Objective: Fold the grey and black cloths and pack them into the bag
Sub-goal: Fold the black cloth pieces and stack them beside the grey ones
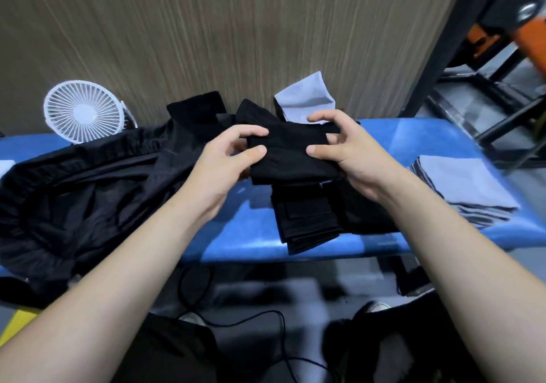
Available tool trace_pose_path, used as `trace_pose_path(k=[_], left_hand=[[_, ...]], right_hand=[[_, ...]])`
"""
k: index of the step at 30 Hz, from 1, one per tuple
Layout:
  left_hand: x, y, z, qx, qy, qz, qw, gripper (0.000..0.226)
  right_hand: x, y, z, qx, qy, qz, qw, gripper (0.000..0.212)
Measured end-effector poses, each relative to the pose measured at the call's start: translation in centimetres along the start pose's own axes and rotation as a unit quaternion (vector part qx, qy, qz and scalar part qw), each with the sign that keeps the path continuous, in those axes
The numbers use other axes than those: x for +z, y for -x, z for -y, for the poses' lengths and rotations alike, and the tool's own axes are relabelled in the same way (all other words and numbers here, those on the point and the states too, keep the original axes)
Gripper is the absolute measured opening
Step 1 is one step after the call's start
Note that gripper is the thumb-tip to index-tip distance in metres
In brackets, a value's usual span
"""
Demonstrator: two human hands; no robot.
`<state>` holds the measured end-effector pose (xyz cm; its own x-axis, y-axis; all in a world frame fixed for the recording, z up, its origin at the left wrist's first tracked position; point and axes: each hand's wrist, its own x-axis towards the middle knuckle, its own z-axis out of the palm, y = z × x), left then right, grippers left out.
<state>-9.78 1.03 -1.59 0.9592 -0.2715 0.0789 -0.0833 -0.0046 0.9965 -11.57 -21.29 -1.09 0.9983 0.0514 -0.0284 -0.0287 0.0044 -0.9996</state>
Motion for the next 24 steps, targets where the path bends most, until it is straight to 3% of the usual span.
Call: trace_pose_path(k=[9, 12, 16, 24], left_hand=[[7.5, -1.4, 0.6, -0.001, -0.081, 0.071, 0.994, 0.027], [9.4, -1.5, 0.8, 0.003, -0.128, 0.093, 0.987, 0.026], [11.1, -1.2, 1.3, 0.026, -0.217, 0.124, 0.968, 0.027], [12.2, -1.6, 2.5, 0.096, -0.329, 0.128, 0.931, 0.02]], right_hand=[[-7.6, 3.5, -0.3, 0.014, 0.169, -0.099, 0.981, 0.027], [-9.0, 4.4, -0.9, 0.013, 0.294, -0.114, 0.949, 0.024], [-9.9, 4.9, -1.7, 0.01, 0.463, -0.102, 0.88, 0.027], [-10.4, 5.1, -1.7, 0.04, 0.524, -0.092, 0.846, 0.036]])
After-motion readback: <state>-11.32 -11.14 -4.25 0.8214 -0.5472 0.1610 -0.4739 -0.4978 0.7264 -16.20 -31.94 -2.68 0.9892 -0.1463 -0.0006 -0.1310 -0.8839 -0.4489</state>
